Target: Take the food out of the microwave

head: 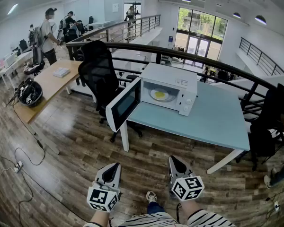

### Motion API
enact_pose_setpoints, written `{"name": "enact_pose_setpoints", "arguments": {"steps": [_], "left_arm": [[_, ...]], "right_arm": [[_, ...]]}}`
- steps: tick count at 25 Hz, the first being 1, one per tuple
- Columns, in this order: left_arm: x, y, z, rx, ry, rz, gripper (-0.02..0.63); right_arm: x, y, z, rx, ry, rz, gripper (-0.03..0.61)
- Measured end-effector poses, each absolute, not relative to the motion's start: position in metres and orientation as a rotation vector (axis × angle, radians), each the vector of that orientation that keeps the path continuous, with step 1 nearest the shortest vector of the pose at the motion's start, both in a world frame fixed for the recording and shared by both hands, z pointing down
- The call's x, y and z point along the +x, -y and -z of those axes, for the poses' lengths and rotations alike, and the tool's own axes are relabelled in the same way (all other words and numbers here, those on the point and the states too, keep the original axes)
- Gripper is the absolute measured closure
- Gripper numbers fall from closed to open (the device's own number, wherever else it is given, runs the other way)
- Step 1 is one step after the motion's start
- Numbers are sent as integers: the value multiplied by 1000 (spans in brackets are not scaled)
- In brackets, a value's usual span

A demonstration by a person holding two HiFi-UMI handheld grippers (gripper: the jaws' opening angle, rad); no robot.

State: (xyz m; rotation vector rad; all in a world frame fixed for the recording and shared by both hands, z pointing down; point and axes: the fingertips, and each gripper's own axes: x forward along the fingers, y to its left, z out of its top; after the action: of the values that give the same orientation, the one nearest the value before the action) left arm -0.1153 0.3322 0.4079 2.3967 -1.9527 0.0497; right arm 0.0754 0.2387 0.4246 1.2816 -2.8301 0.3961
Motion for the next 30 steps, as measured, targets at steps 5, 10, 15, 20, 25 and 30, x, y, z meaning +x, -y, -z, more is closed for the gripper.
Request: {"name": "enact_pose_setpoints", "arguments": {"steps": [5, 10, 15, 20, 25, 30], "left_arm": [[-116, -311, -411, 2378, 1958, -23, 592], [-118, -279, -415, 2374, 1956, 2, 591], [-113, -234, -421, 2373, 1922, -10, 589], [-101, -187, -428, 2370, 1874, -2, 586], [-89, -140, -436, 2352, 1848, 4, 468], [-85, -105, -443, 2310, 1855, 13, 468]], "right_arm": [[68, -219, -426, 1256, 2839, -395, 552], [65, -188, -427, 1249, 2884, -486, 549], [71, -146, -436, 1293, 2862, -540, 536], [75, -101, -446, 1280, 2834, -586, 385], [81, -58, -453, 1264, 2828, -616, 385], [81, -26, -457, 1227, 2832, -635, 385]]}}
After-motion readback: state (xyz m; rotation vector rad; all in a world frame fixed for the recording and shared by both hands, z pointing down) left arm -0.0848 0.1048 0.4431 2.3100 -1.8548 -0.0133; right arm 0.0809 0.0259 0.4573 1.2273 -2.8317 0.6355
